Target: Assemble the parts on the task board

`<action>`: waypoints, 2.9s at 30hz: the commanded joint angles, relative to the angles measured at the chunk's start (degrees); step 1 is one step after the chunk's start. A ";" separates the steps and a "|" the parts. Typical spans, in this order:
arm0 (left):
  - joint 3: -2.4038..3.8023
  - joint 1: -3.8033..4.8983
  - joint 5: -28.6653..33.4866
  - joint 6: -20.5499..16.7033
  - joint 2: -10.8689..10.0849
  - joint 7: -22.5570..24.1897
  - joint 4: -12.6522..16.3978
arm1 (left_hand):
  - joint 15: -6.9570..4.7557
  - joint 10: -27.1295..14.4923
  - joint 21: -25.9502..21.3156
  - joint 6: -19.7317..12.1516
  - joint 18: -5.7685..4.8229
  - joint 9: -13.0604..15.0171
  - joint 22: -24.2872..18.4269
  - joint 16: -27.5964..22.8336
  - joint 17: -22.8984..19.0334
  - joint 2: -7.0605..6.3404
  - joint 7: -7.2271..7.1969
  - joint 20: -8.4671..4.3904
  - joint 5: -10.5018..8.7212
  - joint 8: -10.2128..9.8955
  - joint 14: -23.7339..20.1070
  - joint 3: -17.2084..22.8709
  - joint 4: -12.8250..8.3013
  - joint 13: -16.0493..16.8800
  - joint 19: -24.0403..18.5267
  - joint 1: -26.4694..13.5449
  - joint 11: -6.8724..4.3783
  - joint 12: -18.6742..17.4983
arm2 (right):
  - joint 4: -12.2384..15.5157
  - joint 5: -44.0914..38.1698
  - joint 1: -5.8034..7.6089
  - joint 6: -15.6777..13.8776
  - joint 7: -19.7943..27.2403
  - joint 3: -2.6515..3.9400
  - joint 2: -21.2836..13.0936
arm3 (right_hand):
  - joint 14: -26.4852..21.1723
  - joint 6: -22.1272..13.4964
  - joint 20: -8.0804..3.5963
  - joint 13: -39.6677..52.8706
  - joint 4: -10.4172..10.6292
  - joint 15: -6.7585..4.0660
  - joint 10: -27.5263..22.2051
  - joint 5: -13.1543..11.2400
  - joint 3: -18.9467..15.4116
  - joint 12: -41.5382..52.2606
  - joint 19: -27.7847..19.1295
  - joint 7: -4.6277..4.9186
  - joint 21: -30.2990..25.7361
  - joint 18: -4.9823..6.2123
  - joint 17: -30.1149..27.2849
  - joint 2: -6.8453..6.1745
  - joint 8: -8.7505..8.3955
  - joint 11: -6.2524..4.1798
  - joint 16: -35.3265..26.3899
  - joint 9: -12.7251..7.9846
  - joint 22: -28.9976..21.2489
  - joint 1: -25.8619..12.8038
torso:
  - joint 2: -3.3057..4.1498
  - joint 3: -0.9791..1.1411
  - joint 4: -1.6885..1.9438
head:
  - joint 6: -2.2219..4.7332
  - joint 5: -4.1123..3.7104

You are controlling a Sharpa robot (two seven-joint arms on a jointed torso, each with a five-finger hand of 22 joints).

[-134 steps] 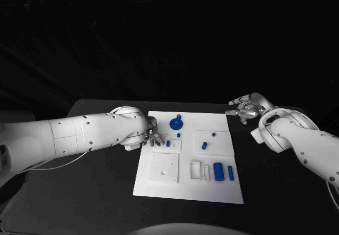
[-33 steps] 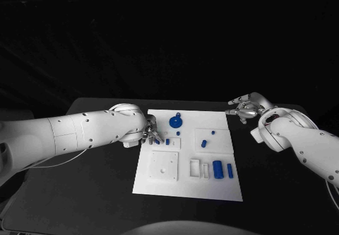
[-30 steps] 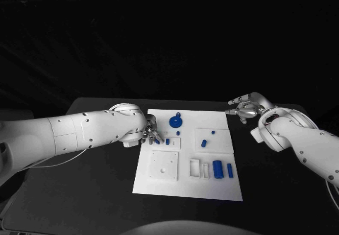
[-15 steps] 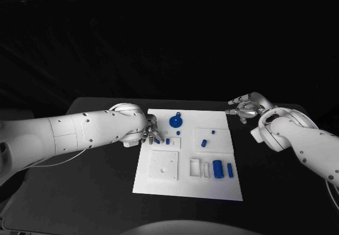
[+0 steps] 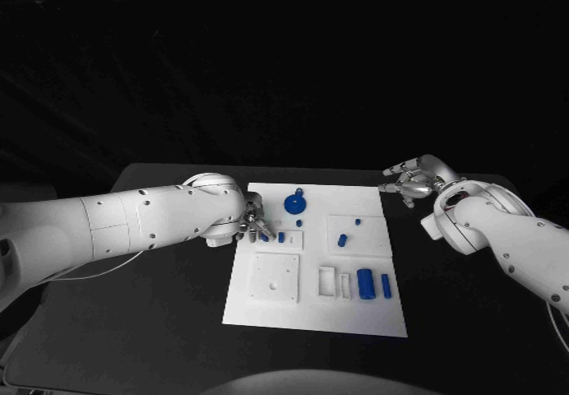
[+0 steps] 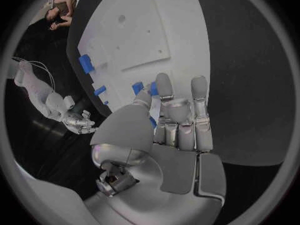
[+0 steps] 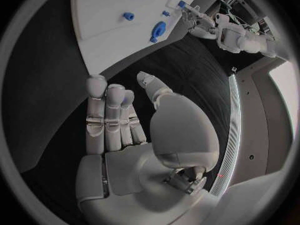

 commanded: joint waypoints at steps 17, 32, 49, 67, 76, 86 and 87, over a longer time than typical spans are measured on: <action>-0.77 -1.07 -0.86 2.76 0.22 -1.85 -0.83 | -0.07 2.83 -0.48 1.70 0.15 0.23 0.04 -0.28 -0.30 -1.49 -2.10 -0.50 -0.92 0.33 0.25 -0.71 1.88 0.05 0.36 -0.74 -0.37 0.09 | 0.10 -0.16 -0.04 0.67 0.34 0.02 -0.13 | -0.56 -0.39 0.14 -0.08 0.34 0.04 -0.43 0.34 -0.38 0.13 0.10 0.24 -0.48 0.95 -0.10 0.13 -0.15 -0.14 0.06 0.02 2.46 -0.25 | 0.01 -0.02 0.03 | -0.02 -0.05; -0.77 -1.07 -0.83 3.19 0.24 -1.85 -1.12 | -0.10 2.83 -0.54 2.03 0.04 0.21 0.06 -0.24 -0.32 -2.39 -2.15 -0.60 -1.03 0.37 0.31 -1.60 3.21 0.09 0.47 -1.92 -0.39 0.15 | -0.04 -0.16 -0.04 0.68 0.39 0.02 -0.07 | -0.59 -0.44 0.15 -0.10 0.55 0.05 -0.44 0.42 -0.54 0.12 0.11 0.24 -0.56 0.95 -0.12 0.14 -0.16 -0.13 0.05 0.01 2.46 -0.33 | 0.04 0.00 0.02 | -0.18 -0.06; -0.77 -1.07 -0.44 3.14 0.45 -1.81 -1.15 | -0.15 2.83 -0.46 2.44 0.07 0.31 0.18 -0.01 0.00 -2.76 -2.21 -0.67 -1.03 0.32 0.48 -2.15 4.48 0.16 0.66 -3.94 -0.44 0.35 | -0.21 -0.16 -0.08 0.47 0.38 0.02 -0.29 | -0.58 -0.47 0.15 -0.11 0.56 0.05 -0.45 0.51 -0.57 0.12 0.11 0.23 -0.63 0.95 -0.12 0.08 -0.17 -0.14 0.06 0.01 2.45 -0.24 | 0.00 0.02 -0.01 | -0.26 -0.02; -0.76 -1.07 -0.30 2.57 0.53 -1.82 -1.46 | -0.19 2.83 -0.54 2.17 -0.07 0.54 0.21 -0.09 -0.22 -2.57 -2.21 -0.84 -1.06 0.14 0.41 -1.16 2.97 0.11 0.69 -2.19 -0.45 0.33 | -0.20 -0.16 -0.15 0.56 0.34 0.02 -0.33 | -0.56 -0.46 0.15 -0.12 0.61 0.05 -0.43 0.52 -0.68 0.13 0.13 0.23 -0.61 0.95 -0.13 0.07 -0.16 -0.13 0.06 0.01 2.47 -0.22 | 0.00 -0.05 0.04 | -0.15 0.04; -0.75 -1.06 -0.33 2.93 0.42 -1.84 -1.92 | -0.16 2.83 -0.61 2.19 -0.04 0.45 0.22 -0.05 -0.14 -2.47 -2.19 -0.74 -1.23 -0.01 0.42 -0.93 2.06 0.10 0.67 -1.09 -0.45 0.32 | -0.27 -0.16 -0.19 0.65 0.31 0.02 -0.36 | -0.56 -0.46 0.15 -0.12 0.61 0.05 -0.43 0.52 -0.68 0.13 0.13 0.23 -0.61 0.95 -0.13 0.07 -0.16 -0.13 0.06 0.01 2.47 -0.22 | 0.03 -0.10 0.05 | -0.26 0.03; -0.74 -1.05 -0.05 4.18 0.18 -1.88 -2.15 | -0.08 2.83 -0.70 1.99 0.07 0.58 0.24 -0.16 -0.30 -1.81 -2.14 -0.55 -1.48 0.02 0.29 -0.91 2.34 0.05 0.56 -1.08 -0.39 0.19 | -0.33 -0.16 -0.23 0.75 0.27 0.02 -0.31 | -0.58 -0.39 0.16 -0.13 0.71 0.05 -0.43 0.56 -0.79 0.13 0.15 0.23 -0.55 0.93 -0.14 0.13 -0.16 -0.13 0.05 0.02 2.49 -0.24 | 0.01 -0.08 0.02 | -0.40 0.04; -0.74 -1.05 -0.03 4.30 0.17 -1.88 -2.17 | -0.07 2.83 -0.70 1.97 0.07 0.59 0.24 -0.13 -0.25 -1.80 -2.13 -0.53 -1.48 0.02 0.29 -0.89 2.29 0.05 0.55 -1.00 -0.39 0.18 | -0.33 -0.16 -0.23 0.76 0.27 0.02 -0.31 | -0.58 -0.39 0.16 -0.13 0.71 0.05 -0.43 0.56 -0.79 0.13 0.15 0.23 -0.55 0.93 -0.14 0.13 -0.16 -0.13 0.05 0.02 2.49 -0.24 | 0.01 -0.08 0.02 | -0.40 0.04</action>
